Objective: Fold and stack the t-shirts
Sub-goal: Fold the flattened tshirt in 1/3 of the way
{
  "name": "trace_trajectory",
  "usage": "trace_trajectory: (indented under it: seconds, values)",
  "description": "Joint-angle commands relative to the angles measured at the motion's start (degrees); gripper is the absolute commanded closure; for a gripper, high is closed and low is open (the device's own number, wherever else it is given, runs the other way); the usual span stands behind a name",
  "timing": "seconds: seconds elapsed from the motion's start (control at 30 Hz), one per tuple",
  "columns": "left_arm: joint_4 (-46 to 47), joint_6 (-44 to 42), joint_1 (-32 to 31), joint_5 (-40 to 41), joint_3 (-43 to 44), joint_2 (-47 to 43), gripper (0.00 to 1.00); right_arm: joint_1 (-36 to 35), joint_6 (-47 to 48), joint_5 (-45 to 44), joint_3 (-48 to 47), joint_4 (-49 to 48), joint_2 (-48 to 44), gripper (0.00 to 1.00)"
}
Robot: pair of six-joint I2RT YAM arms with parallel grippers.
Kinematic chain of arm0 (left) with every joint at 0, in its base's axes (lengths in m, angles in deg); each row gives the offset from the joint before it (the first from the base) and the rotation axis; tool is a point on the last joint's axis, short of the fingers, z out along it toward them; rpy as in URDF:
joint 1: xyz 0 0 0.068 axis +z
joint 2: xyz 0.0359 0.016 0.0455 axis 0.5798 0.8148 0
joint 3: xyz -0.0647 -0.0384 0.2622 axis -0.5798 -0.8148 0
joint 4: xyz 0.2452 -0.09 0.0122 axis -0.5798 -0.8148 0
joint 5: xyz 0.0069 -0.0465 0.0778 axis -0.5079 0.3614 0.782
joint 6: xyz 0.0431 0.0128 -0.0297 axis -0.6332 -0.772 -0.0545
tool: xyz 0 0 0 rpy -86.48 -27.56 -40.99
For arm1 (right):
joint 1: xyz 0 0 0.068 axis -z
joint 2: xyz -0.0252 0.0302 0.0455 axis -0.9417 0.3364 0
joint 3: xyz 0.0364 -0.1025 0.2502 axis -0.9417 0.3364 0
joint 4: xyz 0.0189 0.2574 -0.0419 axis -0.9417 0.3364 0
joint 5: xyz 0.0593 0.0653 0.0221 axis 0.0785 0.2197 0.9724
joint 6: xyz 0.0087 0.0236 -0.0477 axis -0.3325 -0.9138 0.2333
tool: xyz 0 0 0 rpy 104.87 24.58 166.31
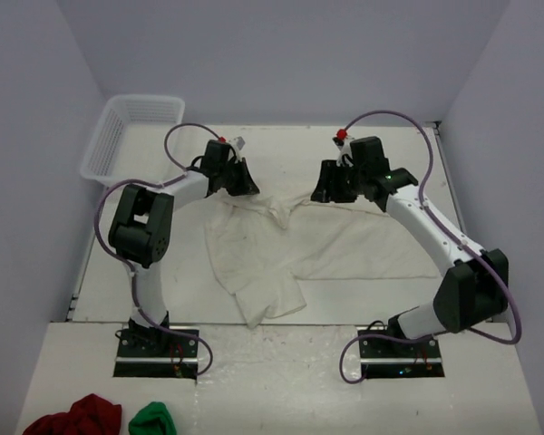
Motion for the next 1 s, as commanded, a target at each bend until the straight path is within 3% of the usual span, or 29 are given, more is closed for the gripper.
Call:
trace_trajectory:
  seconds: [0.0,0.03,0.23,0.37,0.5,0.7,0.97]
  values:
    - [2.33,0.4,1.69,-3.2,3.97,2.92,0.96,-3.6,2.03,-0.52,-6.95,-0.92,5.78,0.47]
    - [2.41,0.49,1.86,-3.29,4.32,3.55,0.94,-4.04,2.38,-0.35,-8.54,-0.31,9.98,0.42]
    - [3.38,0.32,4.23,-4.43,6.16,4.87,0.8,-7.38,2.21,2.03,-19.62,1.98,23.54,0.41]
    - [3.12,0.14,5.2,-6.36,8.18,6.01,0.78,-8.62,1.86,1.33,-24.98,3.82,30.4,0.52]
    - [4.08,0.49,5.64,-7.94,8.19,6.1,0.76,-9.85,2.56,1.06,-28.23,5.23,35.84,0.55]
    - [4.52,1.19,6.0,-9.0,7.84,6.19,0.76,-11.95,3.62,-0.78,-26.93,6.02,37.09,0.55]
    - [8.13,2.33,5.73,-5.32,-4.37,-4.42,0.76,-12.48,3.7,-2.54,-21.56,3.65,34.89,0.55]
